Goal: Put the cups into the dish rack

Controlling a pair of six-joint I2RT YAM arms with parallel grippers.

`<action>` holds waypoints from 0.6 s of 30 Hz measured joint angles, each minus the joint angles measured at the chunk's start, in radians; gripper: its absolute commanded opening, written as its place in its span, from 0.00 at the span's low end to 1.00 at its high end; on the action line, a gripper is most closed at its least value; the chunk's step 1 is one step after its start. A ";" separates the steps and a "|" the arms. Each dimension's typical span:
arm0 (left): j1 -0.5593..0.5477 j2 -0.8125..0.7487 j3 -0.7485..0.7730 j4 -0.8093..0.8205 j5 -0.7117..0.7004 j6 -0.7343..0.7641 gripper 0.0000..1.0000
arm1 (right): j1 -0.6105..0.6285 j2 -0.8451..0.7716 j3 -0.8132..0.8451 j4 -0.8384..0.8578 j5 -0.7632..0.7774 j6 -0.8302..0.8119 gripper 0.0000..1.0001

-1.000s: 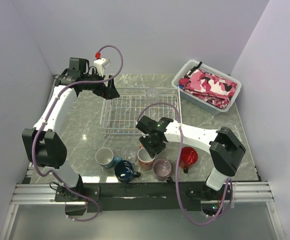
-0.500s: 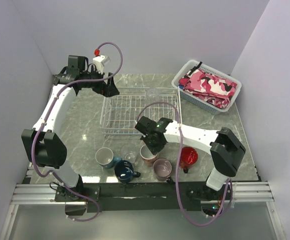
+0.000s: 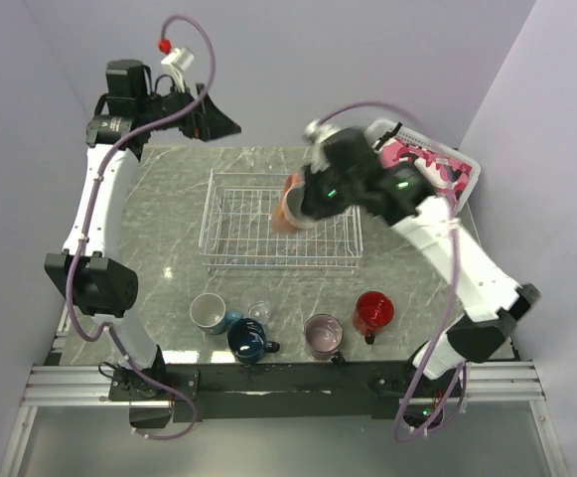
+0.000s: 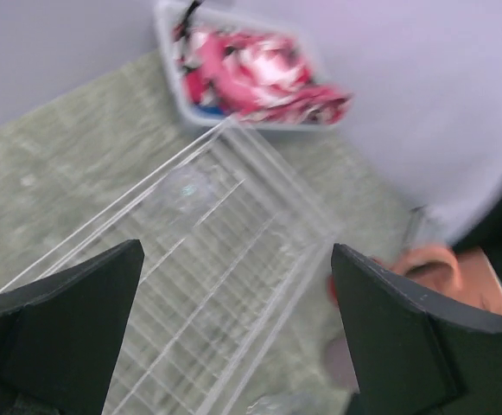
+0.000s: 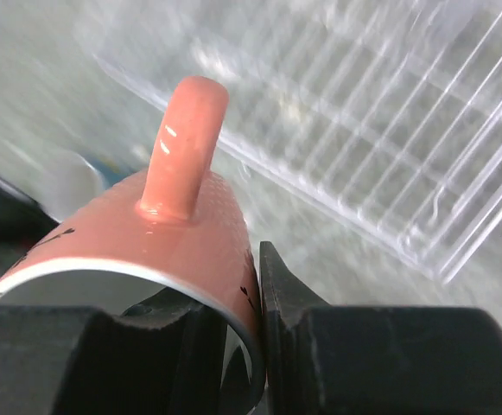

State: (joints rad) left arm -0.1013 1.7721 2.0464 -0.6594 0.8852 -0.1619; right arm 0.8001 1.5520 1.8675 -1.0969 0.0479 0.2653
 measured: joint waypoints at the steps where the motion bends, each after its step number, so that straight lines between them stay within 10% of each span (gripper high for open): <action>1: 0.012 0.007 0.017 0.033 0.050 -0.060 0.96 | -0.056 -0.021 0.017 0.029 -0.061 0.006 0.00; 11: 0.053 -0.010 -0.274 0.821 0.406 -0.919 0.97 | -0.411 -0.080 -0.197 0.681 -0.666 0.392 0.00; 18: 0.041 -0.028 -0.353 0.956 0.455 -1.089 0.96 | -0.415 0.094 -0.249 1.111 -0.863 0.739 0.00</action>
State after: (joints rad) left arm -0.0601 1.7443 1.6932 0.2970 1.3403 -1.2514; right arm 0.3851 1.6463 1.6180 0.0143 -0.8146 1.0039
